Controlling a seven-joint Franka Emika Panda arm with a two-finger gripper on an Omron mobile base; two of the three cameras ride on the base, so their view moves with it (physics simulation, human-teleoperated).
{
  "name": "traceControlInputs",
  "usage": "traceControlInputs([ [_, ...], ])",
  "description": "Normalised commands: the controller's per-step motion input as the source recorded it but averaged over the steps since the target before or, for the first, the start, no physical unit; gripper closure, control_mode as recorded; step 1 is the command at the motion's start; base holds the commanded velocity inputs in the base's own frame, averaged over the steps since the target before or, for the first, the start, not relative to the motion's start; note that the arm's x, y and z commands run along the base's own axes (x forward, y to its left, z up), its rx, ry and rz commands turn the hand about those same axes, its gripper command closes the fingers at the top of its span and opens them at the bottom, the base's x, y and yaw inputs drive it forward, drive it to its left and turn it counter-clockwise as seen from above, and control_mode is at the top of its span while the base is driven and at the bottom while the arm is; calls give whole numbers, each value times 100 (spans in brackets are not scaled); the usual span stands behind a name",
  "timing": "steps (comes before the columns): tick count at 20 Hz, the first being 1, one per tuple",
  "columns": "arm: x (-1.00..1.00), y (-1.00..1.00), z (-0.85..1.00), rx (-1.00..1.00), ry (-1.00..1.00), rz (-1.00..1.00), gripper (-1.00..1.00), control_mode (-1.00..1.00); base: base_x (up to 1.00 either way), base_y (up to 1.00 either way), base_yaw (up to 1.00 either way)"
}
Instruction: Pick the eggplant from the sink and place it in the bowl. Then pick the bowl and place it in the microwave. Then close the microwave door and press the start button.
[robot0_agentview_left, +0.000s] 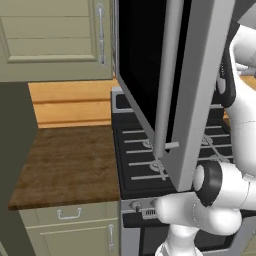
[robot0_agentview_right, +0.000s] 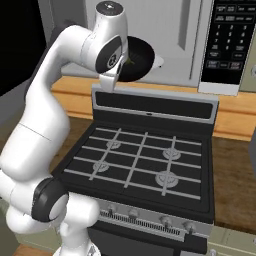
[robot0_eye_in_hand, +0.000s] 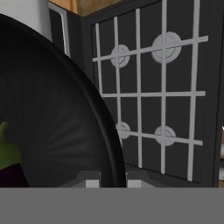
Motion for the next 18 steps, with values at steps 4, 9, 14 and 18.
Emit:
traceControlInputs([
  [4,28,0,7,0,0,0,100,-100,0,0,0],
  [9,37,0,6,0,0,1,100,-100,0,0,0],
  [14,44,0,7,0,0,5,100,-100,0,0,0],
  [18,43,0,2,0,0,6,100,-100,0,0,0],
])
